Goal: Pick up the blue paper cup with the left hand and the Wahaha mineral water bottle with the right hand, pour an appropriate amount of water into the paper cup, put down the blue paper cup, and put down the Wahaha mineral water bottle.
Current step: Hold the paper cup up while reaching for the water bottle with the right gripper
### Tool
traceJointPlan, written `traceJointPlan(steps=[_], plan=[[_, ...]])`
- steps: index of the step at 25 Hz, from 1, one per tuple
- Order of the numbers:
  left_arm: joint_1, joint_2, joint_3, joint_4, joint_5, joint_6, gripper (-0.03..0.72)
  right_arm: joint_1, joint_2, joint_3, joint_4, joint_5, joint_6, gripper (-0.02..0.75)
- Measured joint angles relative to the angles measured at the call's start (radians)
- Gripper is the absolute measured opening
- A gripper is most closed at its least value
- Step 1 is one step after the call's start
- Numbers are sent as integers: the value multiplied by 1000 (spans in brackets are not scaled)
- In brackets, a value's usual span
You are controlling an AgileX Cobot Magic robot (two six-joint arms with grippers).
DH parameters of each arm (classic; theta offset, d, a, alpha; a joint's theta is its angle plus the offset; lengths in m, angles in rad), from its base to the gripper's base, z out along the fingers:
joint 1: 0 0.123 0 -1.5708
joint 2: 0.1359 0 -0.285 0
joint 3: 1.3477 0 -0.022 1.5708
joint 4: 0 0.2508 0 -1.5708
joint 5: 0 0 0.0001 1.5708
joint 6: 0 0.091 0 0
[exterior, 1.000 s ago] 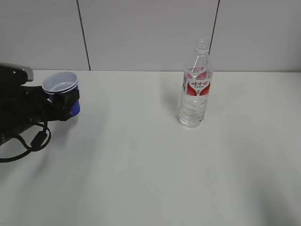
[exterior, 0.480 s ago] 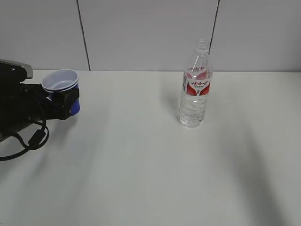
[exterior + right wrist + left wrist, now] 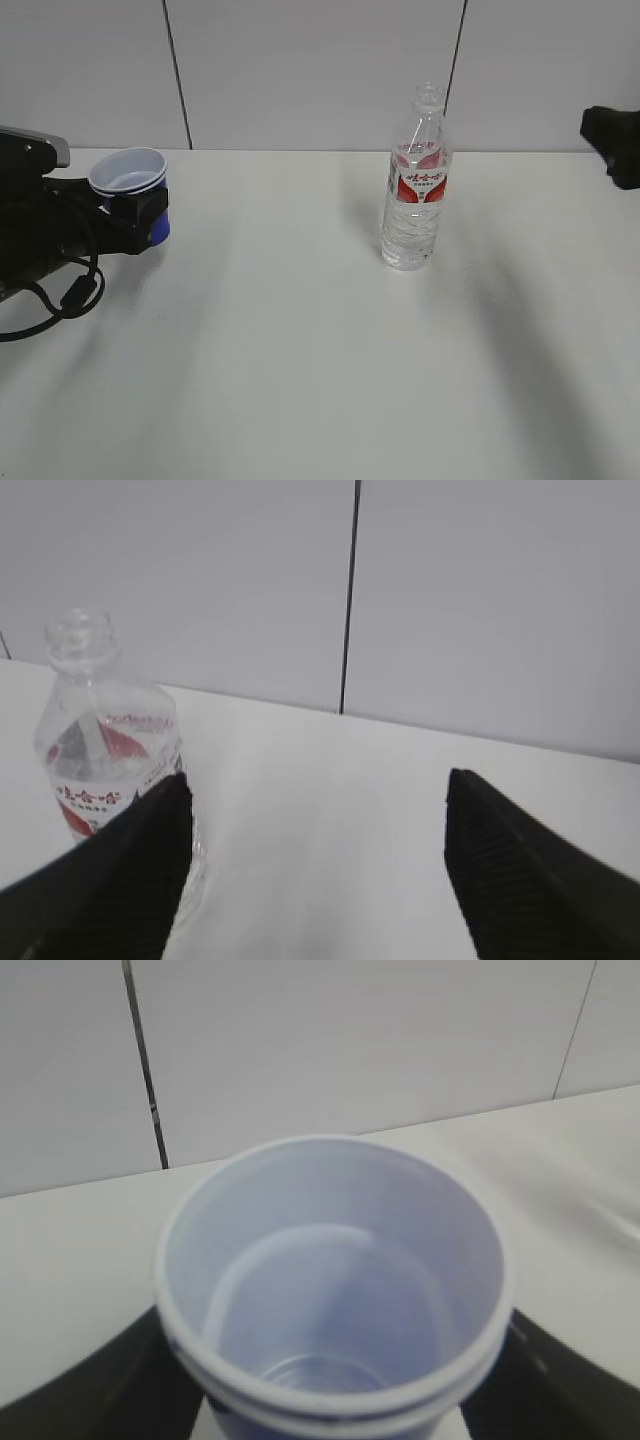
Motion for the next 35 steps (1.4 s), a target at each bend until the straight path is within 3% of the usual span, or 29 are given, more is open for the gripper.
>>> traceJointPlan(steps=[6, 11, 15, 23, 29, 35], plan=[[0, 0, 0, 0, 0, 0, 535, 14, 187, 0, -8, -104, 5, 587], [0, 0, 0, 0, 0, 0, 535, 104, 296, 0, 39, -123, -10, 587], [0, 0, 0, 0, 0, 0, 535, 230, 353, -2, 210, -165, -115, 587], [0, 0, 0, 0, 0, 0, 535, 527, 452, -6, 773, -382, -421, 587], [0, 0, 0, 0, 1, 0, 535, 631, 569, -14, 973, -524, -445, 587], [0, 0, 0, 0, 1, 0, 535, 643, 615, -28, 983, -565, -435, 587]])
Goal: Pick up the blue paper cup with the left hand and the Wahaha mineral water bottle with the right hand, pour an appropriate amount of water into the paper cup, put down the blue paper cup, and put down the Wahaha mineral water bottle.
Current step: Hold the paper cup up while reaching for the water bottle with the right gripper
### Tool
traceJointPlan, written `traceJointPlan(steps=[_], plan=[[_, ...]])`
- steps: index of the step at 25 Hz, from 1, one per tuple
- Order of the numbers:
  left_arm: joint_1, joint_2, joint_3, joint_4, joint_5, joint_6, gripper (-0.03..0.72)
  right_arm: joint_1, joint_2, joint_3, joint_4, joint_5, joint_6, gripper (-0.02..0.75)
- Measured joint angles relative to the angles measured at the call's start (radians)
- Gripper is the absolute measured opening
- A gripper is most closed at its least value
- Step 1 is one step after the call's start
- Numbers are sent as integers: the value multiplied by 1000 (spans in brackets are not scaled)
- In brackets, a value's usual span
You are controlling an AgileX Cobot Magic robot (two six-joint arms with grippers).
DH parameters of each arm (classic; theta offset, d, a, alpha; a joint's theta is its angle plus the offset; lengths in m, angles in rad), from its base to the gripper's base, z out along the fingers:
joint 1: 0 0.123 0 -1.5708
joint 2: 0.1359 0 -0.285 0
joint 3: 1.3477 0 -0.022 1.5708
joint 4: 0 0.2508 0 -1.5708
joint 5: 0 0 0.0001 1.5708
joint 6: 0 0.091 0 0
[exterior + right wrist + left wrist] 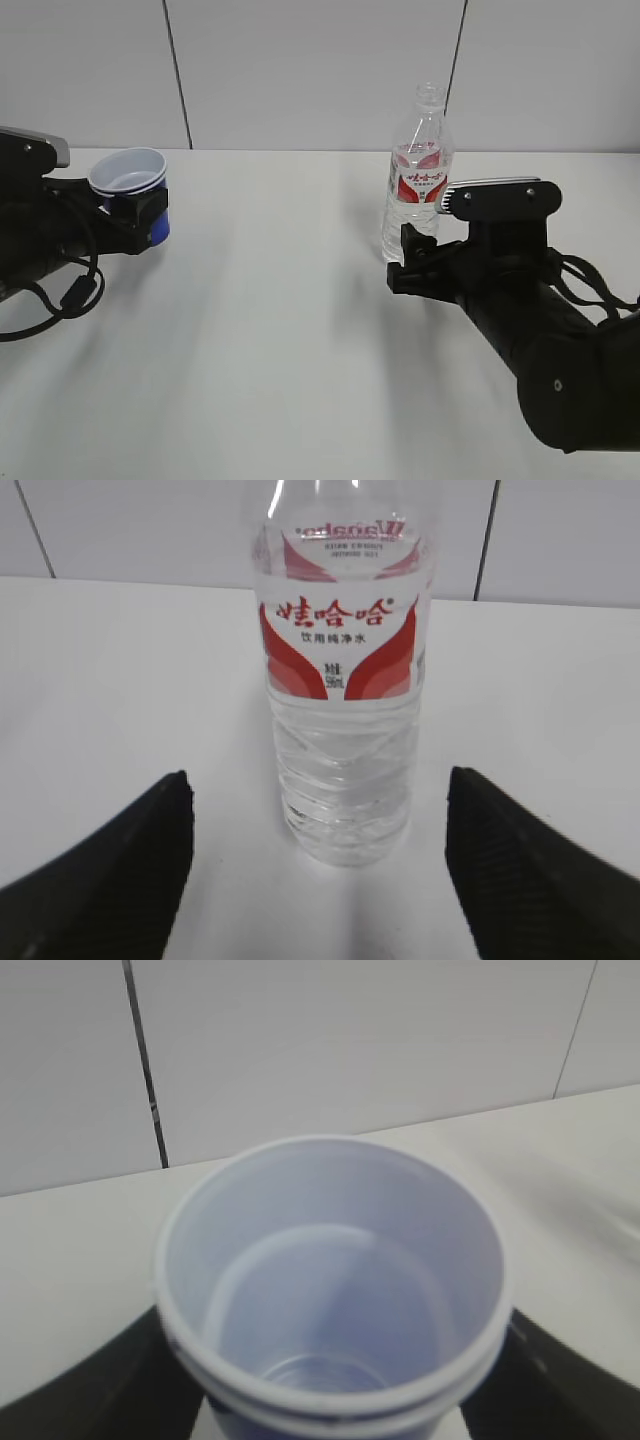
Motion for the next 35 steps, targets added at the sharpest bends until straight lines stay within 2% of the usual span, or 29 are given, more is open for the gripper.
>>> traceJointPlan(steps=[3, 9, 21, 35], plan=[[0, 0, 0, 0, 0, 0, 535, 0, 1, -2, -22, -18, 66, 593], [0, 0, 0, 0, 0, 0, 535, 0, 11, -7, -38, -66, 104, 665], [0, 0, 0, 0, 0, 0, 535, -28, 107, -77, -70, -77, 103, 672], [0, 0, 0, 0, 0, 0, 535, -110, 189, -182, -117, -60, 101, 672]])
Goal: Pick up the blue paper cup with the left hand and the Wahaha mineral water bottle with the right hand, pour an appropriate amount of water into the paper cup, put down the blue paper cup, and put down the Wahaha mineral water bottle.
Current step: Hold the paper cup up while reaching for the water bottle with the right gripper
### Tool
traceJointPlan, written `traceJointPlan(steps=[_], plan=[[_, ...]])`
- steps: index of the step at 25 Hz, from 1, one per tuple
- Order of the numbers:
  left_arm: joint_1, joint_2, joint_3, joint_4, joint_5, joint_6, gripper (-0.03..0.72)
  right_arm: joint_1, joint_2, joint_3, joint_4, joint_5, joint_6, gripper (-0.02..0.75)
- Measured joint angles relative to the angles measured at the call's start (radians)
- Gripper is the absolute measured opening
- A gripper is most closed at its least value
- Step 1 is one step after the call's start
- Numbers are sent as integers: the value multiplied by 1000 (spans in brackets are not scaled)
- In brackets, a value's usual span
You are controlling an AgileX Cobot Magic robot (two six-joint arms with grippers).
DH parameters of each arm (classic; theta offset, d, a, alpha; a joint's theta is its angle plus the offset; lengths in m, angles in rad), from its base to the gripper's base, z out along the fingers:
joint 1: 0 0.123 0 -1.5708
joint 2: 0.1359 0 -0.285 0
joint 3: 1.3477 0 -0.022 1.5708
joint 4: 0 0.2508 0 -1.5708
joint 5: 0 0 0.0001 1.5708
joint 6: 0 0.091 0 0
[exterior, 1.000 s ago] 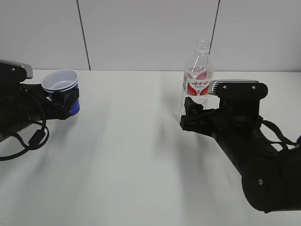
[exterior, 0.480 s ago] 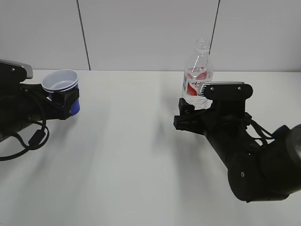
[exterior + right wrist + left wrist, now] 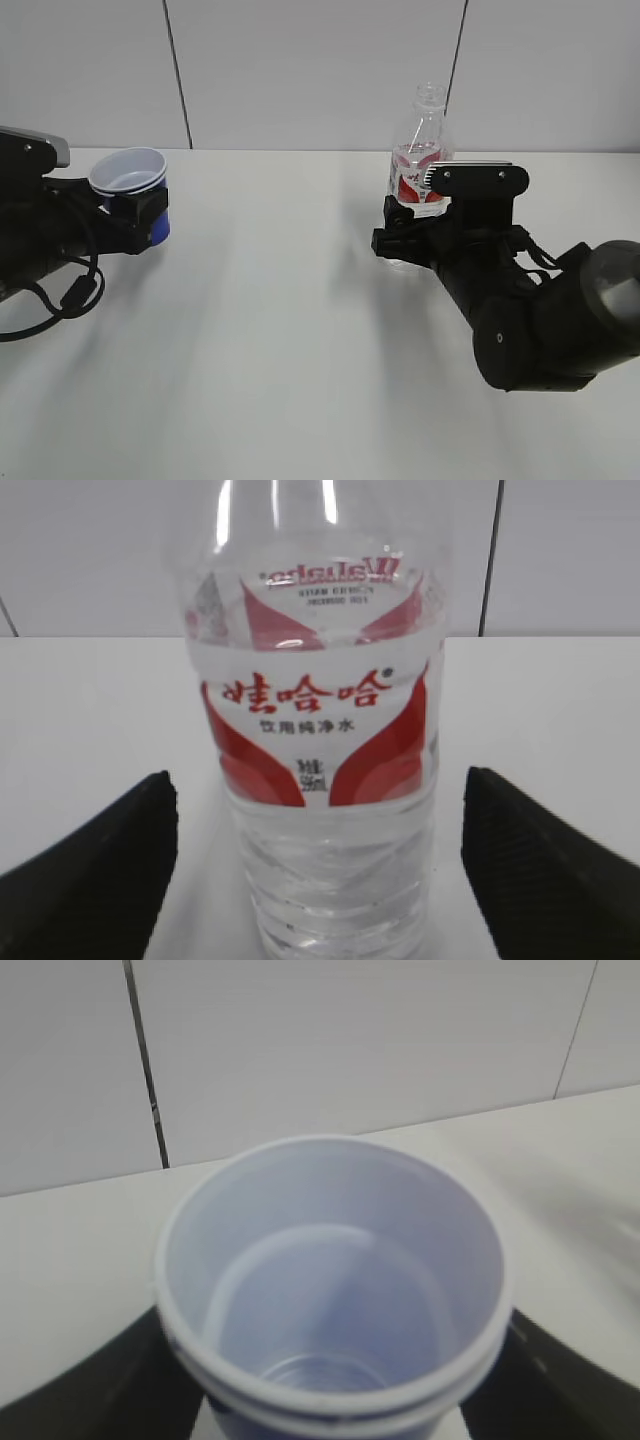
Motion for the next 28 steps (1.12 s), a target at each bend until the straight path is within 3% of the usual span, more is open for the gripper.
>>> traceJointPlan(steps=[28], plan=[[0, 0, 0, 13, 0, 0, 535, -90, 123, -168, -128, 67, 14, 664]])
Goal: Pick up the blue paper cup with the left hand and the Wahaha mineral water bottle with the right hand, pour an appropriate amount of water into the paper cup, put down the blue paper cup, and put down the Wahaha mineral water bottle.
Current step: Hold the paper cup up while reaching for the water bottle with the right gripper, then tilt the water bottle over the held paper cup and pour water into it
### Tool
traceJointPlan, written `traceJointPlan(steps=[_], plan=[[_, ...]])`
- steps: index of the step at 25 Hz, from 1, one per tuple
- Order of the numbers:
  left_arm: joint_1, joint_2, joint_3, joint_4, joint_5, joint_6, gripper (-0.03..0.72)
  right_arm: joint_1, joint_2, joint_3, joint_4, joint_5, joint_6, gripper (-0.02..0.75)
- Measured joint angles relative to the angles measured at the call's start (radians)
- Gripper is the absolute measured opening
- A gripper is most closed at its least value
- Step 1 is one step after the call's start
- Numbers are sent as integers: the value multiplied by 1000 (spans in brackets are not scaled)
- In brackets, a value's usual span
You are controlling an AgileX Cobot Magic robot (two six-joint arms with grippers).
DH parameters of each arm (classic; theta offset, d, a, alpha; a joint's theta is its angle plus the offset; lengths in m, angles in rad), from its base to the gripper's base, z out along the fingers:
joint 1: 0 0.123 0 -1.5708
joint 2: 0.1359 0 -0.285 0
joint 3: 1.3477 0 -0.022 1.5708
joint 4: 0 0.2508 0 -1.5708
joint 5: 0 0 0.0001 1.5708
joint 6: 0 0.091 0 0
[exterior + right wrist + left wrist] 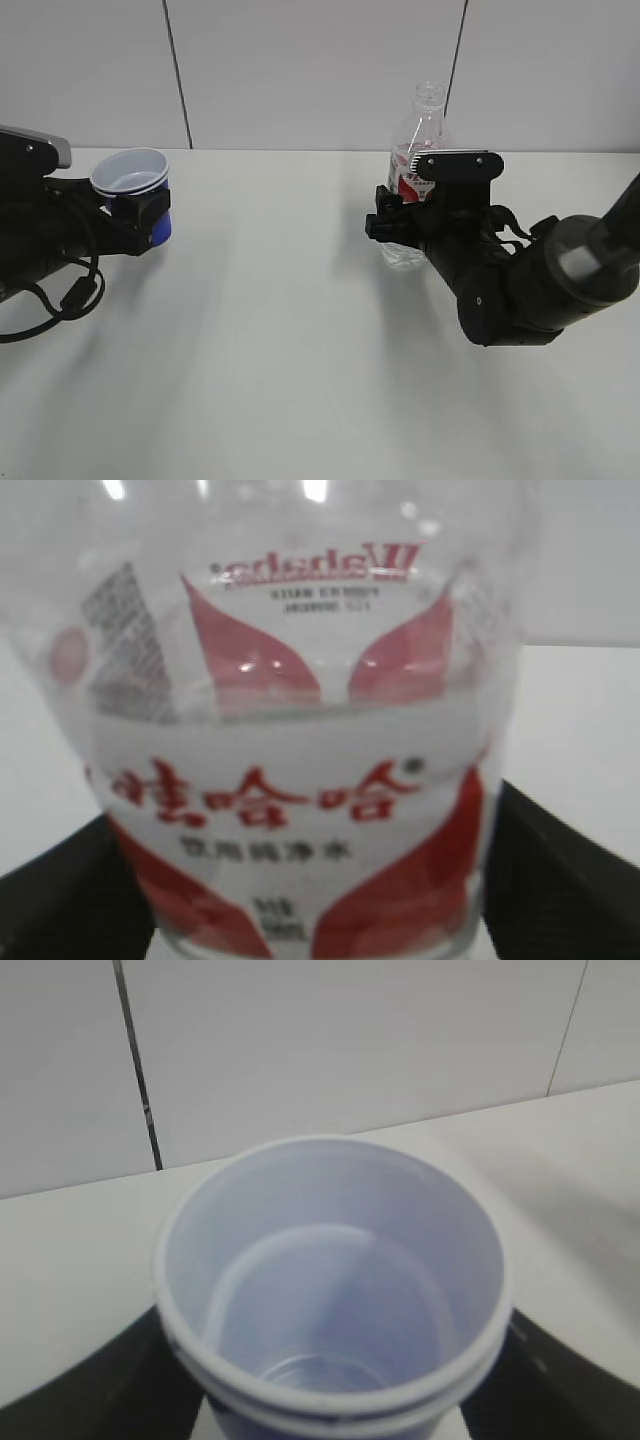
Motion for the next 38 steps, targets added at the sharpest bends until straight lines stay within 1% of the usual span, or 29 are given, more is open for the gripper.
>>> traceJointPlan(steps=[8, 11, 17, 19, 32, 38], plan=[[0, 0, 0, 8, 0, 0, 535, -2, 56, -67, -9, 0, 6, 660], [0, 0, 0, 10, 0, 0, 535, -2, 62, -76, -9, -6, 6, 646], [0, 0, 0, 10, 0, 0, 535, -2, 62, -76, -9, -6, 6, 526], [0, 0, 0, 10, 0, 0, 535, -2, 62, -76, -9, -6, 6, 512], [0, 0, 0, 36, 0, 0, 535, -2, 63, -73, -27, -6, 4, 505], [-12, 0, 0, 86, 0, -27, 535, -2, -6, 18, -72, -7, 4, 505]])
